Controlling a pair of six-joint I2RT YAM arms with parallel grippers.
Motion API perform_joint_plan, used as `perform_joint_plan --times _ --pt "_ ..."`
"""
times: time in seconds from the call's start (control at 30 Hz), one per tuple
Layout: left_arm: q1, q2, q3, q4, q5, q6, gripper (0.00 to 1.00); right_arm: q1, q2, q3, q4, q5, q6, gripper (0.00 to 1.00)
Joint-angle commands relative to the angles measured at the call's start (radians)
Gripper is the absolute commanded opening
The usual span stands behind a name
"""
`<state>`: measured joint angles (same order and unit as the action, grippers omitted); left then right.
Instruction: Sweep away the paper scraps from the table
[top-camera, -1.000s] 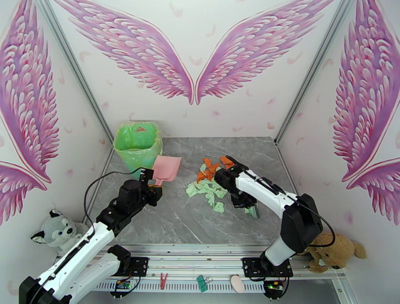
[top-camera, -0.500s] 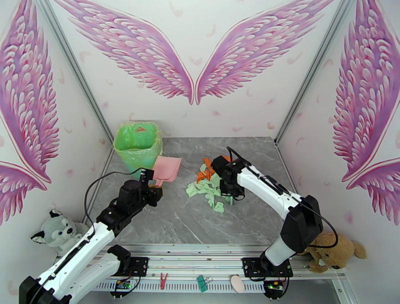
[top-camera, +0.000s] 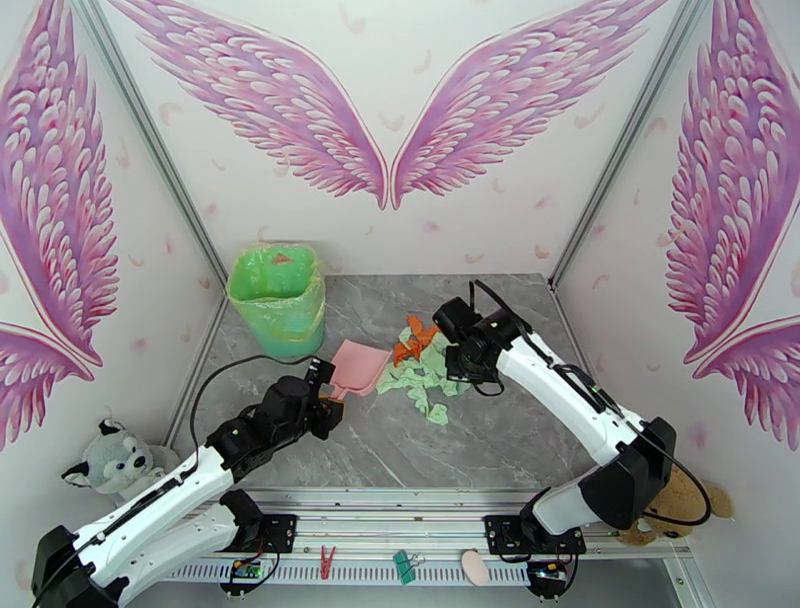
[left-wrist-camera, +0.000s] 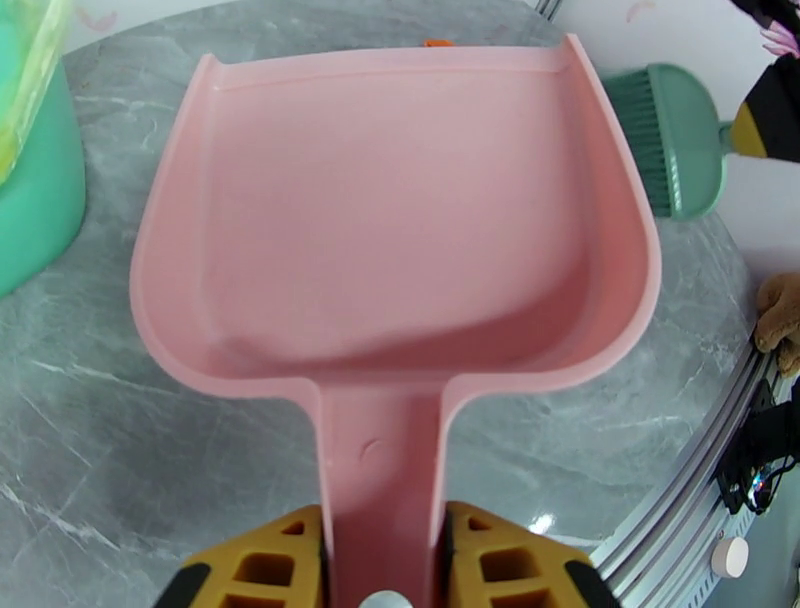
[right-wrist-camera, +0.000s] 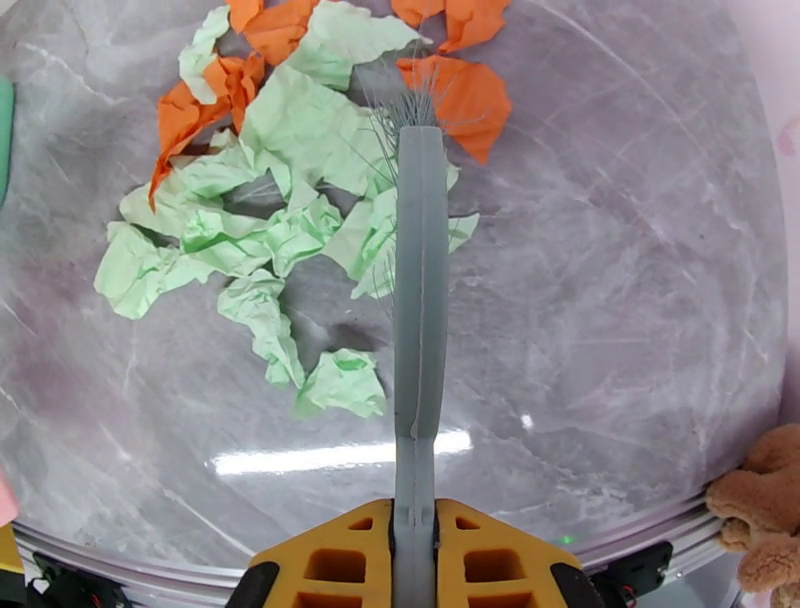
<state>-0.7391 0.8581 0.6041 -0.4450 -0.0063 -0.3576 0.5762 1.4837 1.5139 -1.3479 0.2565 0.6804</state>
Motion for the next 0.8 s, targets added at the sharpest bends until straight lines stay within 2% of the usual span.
perform_joint_plan --times 0.0,0.2,0.3,0.47,0.57,0.67,0.77 --pt "-0.054 -0.023 -0.025 -0.088 -0.023 -0.078 0.0 -0.021 -0.032 0.062 -0.065 0.082 -0.05 0.0" --pt "-0.193 0.005 -0.032 -0.147 -0.05 -0.164 0.0 -0.097 0.019 0.177 -0.071 0.105 -0.153 0.0" --pt "-0.293 0.055 -0.019 -0.18 -0.086 -0.205 0.0 -0.141 0.075 0.272 -0.056 0.125 -0.269 0.0" --pt "-0.423 0.201 -0.009 -0.152 -0.127 -0.253 0.0 -0.167 0.173 0.375 0.043 0.319 -0.521 0.0" --pt "-0.49 0.312 0.03 -0.138 -0.178 -0.271 0.0 -0.194 0.225 0.361 0.227 0.416 -0.713 0.0" --pt "-0.529 0.406 0.086 -0.137 -0.223 -0.267 0.0 -0.225 0.291 0.358 0.36 0.368 -0.909 0.0" --pt "-0.534 0.473 0.133 -0.125 -0.255 -0.246 0.0 -0.233 0.396 0.468 0.326 0.346 -0.952 0.0"
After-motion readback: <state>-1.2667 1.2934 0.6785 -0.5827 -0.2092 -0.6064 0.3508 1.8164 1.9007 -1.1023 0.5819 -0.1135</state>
